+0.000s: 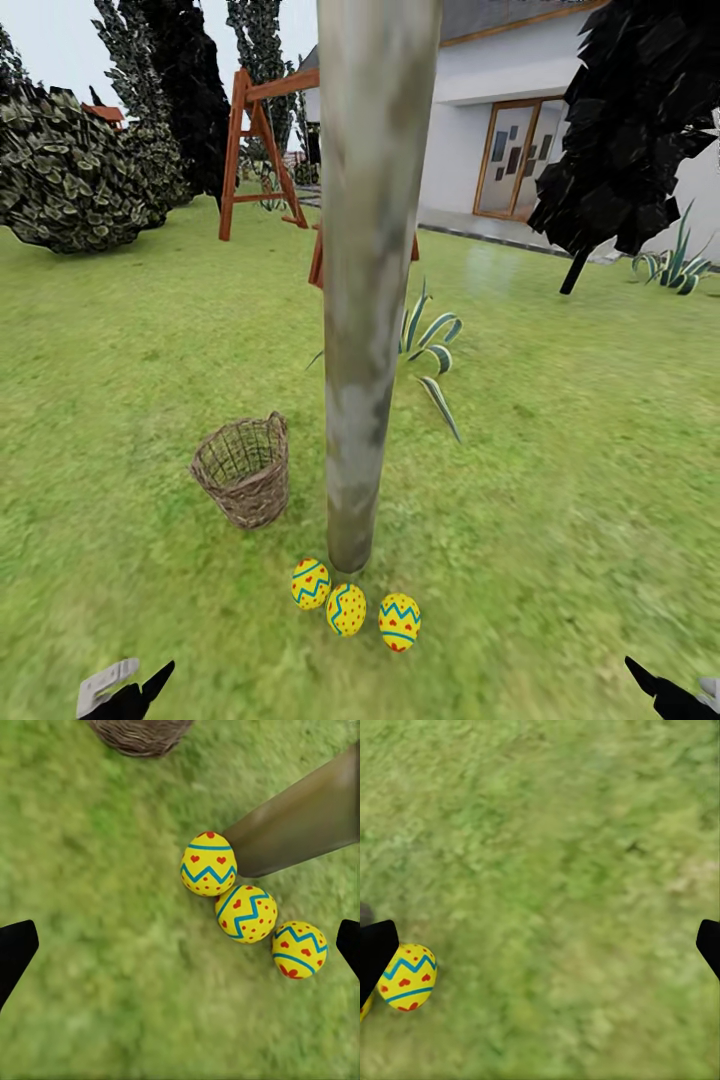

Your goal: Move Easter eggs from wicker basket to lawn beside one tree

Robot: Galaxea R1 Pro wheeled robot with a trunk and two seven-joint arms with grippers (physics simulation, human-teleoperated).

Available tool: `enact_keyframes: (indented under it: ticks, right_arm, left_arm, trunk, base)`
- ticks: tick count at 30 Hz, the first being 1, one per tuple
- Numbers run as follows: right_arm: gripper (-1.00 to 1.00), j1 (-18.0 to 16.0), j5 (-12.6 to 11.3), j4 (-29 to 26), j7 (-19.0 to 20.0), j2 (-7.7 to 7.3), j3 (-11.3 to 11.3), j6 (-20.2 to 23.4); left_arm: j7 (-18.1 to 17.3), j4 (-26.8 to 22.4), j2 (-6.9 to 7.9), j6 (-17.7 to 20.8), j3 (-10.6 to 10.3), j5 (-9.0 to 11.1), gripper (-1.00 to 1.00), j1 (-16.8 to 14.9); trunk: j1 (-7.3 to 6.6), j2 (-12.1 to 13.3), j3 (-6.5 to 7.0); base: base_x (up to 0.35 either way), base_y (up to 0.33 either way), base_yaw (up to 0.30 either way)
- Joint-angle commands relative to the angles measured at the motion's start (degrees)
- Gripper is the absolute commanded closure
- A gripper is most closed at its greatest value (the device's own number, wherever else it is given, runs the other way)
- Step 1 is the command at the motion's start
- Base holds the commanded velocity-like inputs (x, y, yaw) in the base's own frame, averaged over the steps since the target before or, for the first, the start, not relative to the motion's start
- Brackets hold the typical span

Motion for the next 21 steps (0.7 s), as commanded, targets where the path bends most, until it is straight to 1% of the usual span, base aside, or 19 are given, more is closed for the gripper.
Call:
enact_keyframes:
  ticks: [1,6,21]
  right_arm:
    - [-1.0,-0.1,-0.4,0.2,0.4,0.04,0.5,-0.2]
    - [-1.0,-0.1,-0.4,0.2,0.4,0.06,0.5,-0.2]
    - [-1.0,-0.1,-0.4,0.2,0.4,0.05,0.5,-0.2]
  left_arm:
    - [-0.2,0.1,0.02,-0.2,0.2,0.0,-1.0,0.0]
    - [-0.2,0.1,0.02,-0.2,0.1,0.0,-1.0,-0.1]
    - [-0.2,0.1,0.02,-0.2,0.1,0.0,-1.0,-0.1]
  trunk:
    - [-0.23,0.4,0.23]
    - [-1.32,2.4,1.36]
    - [-4.62,8.4,4.08]
  base:
    - [0.0,0.0,0.0]
    - [0.0,0.0,0.0]
    - [0.0,0.0,0.0]
